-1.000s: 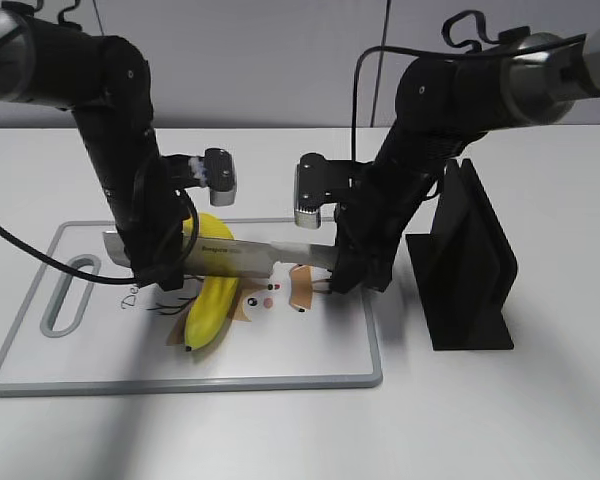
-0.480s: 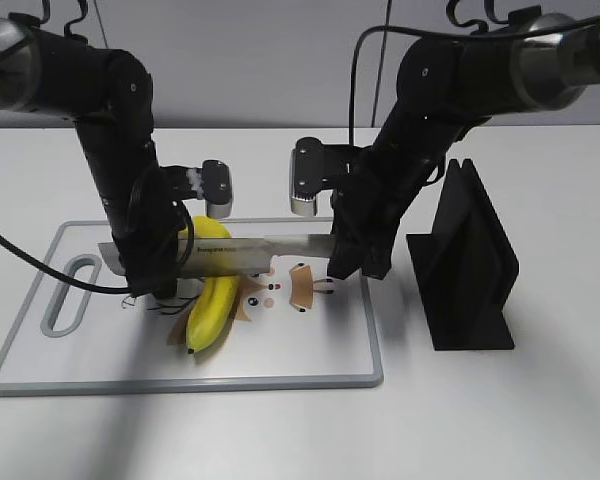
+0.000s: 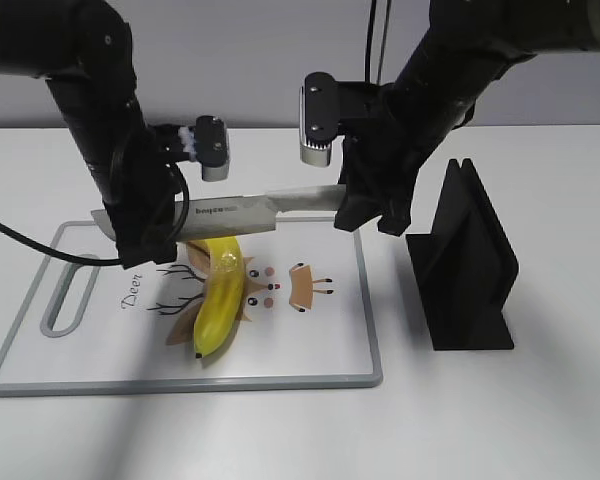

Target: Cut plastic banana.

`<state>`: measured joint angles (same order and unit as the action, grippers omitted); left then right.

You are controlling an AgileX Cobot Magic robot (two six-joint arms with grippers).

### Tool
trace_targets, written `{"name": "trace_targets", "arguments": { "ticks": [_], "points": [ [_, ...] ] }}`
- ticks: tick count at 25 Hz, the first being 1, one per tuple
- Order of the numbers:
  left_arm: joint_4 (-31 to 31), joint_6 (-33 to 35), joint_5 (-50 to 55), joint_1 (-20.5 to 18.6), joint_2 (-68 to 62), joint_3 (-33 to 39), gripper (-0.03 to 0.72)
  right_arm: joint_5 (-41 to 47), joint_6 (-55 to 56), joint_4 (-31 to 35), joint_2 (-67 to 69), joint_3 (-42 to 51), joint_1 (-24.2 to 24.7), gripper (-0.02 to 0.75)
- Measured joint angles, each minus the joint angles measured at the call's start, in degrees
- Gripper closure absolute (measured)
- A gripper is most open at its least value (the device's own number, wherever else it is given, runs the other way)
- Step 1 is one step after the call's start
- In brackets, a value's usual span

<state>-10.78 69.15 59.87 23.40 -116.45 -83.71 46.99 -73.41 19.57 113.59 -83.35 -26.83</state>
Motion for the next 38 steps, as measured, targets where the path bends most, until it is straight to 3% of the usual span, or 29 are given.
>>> {"name": "trace_targets", "arguments": {
  "ticks": [10, 13, 16, 20, 23, 28, 38],
  "points": [
    [0.73, -0.45, 1.15, 0.00, 9.43, 0.23, 0.704, 0.30, 0.02, 1.37, -4.67, -0.12, 0.00, 0.569],
    [0.40, -1.03, 0.95, 0.00, 11.30, 0.23, 0.663, 0.76, 0.14, 1.70, -4.97, -0.16, 0.00, 0.573],
    [-0.76, -1.76, 0.69, -0.07, 12.24, 0.23, 0.527, 1.15, 0.49, 1.84, -5.08, -0.16, 0.00, 0.574],
    [-3.86, -2.09, 1.02, -0.07, 12.35, 0.23, 0.217, 1.19, 1.07, 1.84, -5.08, -0.16, 0.00, 0.575],
    [-6.02, -2.14, 1.22, -0.07, 12.35, 0.23, 0.087, 1.14, 1.36, 1.78, -5.10, -0.16, 0.00, 0.575],
    [-6.34, -2.19, 1.39, -0.07, 12.35, 0.23, 0.060, 1.14, 1.54, 1.78, -5.10, -0.16, 0.00, 0.575],
    [-0.94, -2.19, -0.99, -0.13, 16.49, 0.26, 0.068, 1.14, 1.66, 1.68, -6.32, -0.80, 0.00, 0.575]
  ]
}}
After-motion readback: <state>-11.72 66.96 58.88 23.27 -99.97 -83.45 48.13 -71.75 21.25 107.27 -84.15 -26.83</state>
